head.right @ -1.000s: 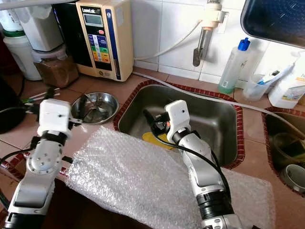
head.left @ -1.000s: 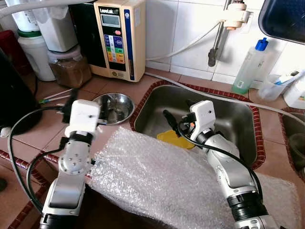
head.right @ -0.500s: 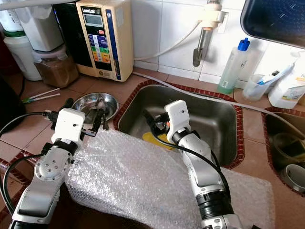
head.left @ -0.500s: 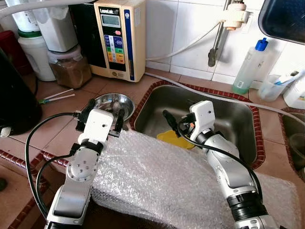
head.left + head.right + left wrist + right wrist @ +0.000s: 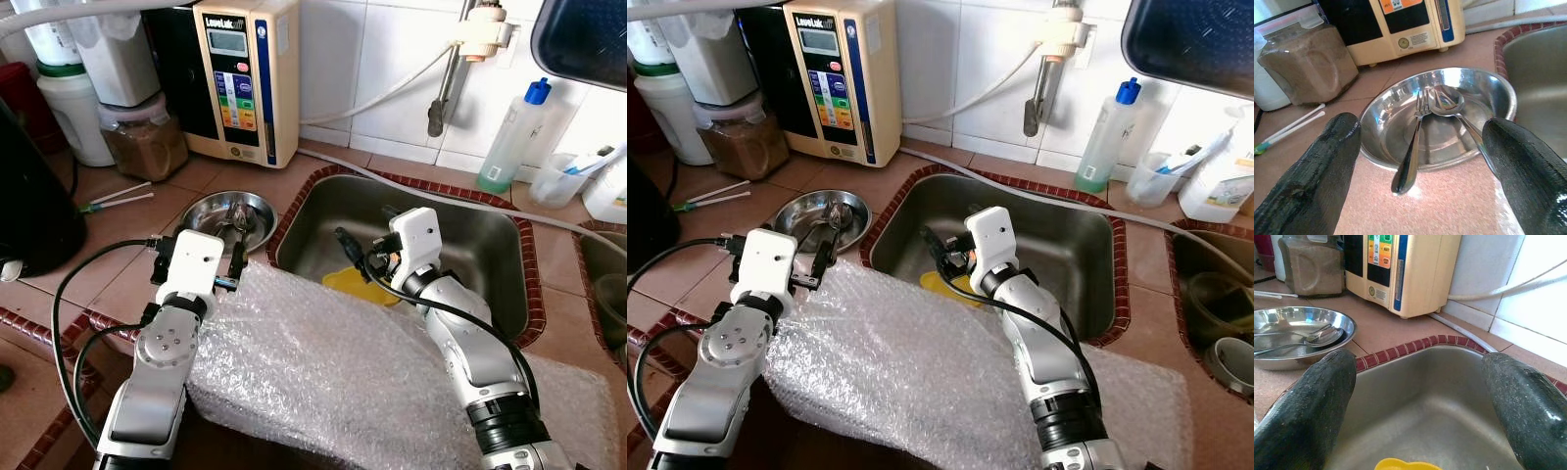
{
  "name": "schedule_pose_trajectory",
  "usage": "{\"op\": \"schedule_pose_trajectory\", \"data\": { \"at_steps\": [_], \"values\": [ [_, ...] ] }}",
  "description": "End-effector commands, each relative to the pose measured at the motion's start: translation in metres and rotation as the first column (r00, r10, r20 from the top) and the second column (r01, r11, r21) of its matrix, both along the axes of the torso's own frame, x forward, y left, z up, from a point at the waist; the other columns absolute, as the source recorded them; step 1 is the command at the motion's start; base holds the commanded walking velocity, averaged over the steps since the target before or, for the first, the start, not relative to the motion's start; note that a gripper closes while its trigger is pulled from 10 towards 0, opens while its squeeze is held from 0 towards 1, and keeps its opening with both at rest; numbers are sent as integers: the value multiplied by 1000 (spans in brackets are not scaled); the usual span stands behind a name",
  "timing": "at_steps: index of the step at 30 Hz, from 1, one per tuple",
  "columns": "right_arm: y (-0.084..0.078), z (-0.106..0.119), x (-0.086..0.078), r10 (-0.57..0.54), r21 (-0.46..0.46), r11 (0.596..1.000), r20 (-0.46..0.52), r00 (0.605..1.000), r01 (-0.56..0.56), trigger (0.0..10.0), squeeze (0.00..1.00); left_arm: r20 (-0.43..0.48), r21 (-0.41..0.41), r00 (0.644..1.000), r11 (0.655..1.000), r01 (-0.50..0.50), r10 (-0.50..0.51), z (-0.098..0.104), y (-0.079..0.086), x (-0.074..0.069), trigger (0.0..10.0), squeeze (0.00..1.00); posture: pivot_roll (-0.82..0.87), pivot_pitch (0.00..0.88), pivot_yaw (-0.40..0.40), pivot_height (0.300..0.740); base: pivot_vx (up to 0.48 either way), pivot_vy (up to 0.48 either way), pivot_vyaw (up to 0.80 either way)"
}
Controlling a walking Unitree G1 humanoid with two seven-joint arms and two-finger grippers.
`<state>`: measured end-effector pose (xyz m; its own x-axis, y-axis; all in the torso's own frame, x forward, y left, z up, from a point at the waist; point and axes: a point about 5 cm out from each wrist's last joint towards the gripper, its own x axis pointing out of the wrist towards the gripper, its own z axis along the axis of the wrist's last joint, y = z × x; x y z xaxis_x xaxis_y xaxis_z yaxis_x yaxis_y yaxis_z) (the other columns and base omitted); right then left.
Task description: Kitchen organization
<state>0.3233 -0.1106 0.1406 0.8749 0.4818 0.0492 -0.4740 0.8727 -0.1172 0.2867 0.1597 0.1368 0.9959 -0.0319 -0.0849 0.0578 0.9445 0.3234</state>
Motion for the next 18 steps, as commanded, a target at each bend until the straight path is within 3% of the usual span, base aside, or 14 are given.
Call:
{"op": "schedule_pose_trajectory", "data": {
  "at_steps": [1,8,10,11,12,13,17,18],
  "values": [
    [2,0,1,7,-5,1000,-2,1000,-7,10000,0,-27,-18,999,999,-29,28,-2,3,4,10000,1000,92,0,17,740,0,0,0],
    [0,-3,-1,3,-6,1000,-8,1000,-3,10000,0,-84,0,994,998,-70,69,-7,18,12,10000,1000,90,0,23,740,0,0,0],
    [1,-3,-1,2,-6,1000,-9,1000,-2,10000,0,-107,-18,991,996,-85,83,-11,21,12,10000,824,90,0,24,740,0,0,0],
    [1,-3,-1,2,-5,1000,-9,1000,-2,10000,0,-117,-20,990,996,-87,84,-13,22,12,10000,63,90,0,24,740,0,0,0],
    [1,-3,-1,2,-4,1000,-8,1000,-2,10000,0,-120,-15,989,996,-86,83,-15,22,12,10000,63,91,0,25,740,0,0,0],
    [2,-2,0,2,-3,1000,-8,1000,-2,10000,0,-136,-20,987,996,-86,83,-18,24,12,10000,0,90,0,25,740,0,0,0],
    [2,-2,0,1,-2,1000,-8,1000,-1,10000,0,-148,-48,986,995,-87,79,-21,24,13,10000,0,90,0,24,740,0,0,0],
    [2,-3,-1,0,-3,1000,-9,1000,0,10000,0,-145,-63,987,995,-74,64,-21,22,15,7765,0,88,0,25,740,0,0,0]
  ]
}}
